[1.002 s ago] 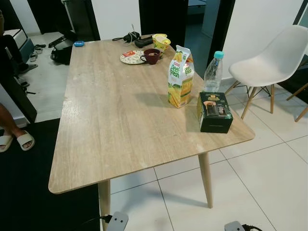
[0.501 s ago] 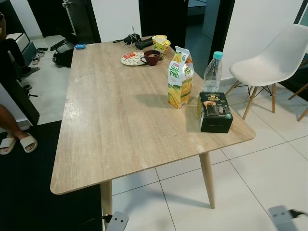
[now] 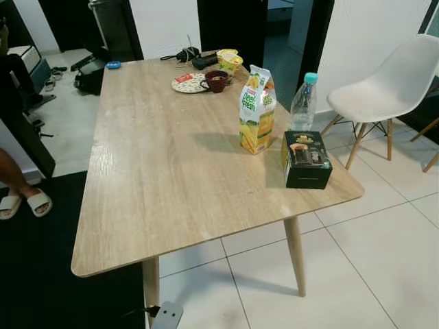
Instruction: Restocking fridge
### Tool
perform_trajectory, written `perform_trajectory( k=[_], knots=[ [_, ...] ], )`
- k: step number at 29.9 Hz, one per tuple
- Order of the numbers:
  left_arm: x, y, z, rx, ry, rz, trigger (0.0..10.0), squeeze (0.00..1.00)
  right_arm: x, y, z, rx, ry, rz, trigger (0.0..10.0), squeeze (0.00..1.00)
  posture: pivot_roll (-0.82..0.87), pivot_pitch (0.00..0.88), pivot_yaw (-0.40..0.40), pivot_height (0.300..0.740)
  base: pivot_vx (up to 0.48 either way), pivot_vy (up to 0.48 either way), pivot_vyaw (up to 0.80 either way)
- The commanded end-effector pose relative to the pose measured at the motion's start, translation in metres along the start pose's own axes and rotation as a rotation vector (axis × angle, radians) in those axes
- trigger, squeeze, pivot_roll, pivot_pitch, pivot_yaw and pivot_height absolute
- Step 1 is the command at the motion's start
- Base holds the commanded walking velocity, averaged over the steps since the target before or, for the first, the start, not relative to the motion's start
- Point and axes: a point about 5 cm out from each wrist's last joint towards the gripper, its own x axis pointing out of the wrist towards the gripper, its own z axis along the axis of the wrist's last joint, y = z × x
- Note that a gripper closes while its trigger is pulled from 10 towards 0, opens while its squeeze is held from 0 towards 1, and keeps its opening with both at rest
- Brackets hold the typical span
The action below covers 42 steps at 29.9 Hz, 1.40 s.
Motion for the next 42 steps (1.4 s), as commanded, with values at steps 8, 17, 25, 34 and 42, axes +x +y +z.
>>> perform_trajectory(
  k=[8,17,25,34,42],
  knots=[
    [-0.001,0.003,-0.002,0.005,0.005,0.003,10.0,0.00,0.003,0.020,0.101,0.463,-0.313,0.315,10.0,1.00,0.05,0.000,-0.010,0.740,0.000,0.000,0.00],
    [-0.001,0.003,-0.002,0.005,0.006,0.003,10.0,0.00,-0.034,0.067,0.149,0.554,-0.530,0.900,10.0,1.00,0.05,0.000,-0.014,0.740,0.000,0.000,0.00],
    [-0.001,0.004,-0.002,0.013,0.009,0.000,10.0,0.00,-0.072,0.111,0.138,0.301,-0.549,1.294,10.0,1.00,0.05,0.000,-0.013,0.740,0.000,0.000,0.00],
    [-0.001,0.003,-0.001,0.018,0.007,-0.006,10.0,0.00,-0.060,0.133,0.120,0.284,-0.289,1.104,10.0,0.00,0.05,0.000,-0.014,0.740,0.000,0.000,0.00],
    [-0.001,0.002,-0.003,0.003,0.007,-0.006,10.0,0.00,-0.057,0.136,0.109,0.258,-0.172,1.041,10.0,0.00,0.05,0.000,-0.020,0.740,0.000,0.000,0.00]
  ],
)
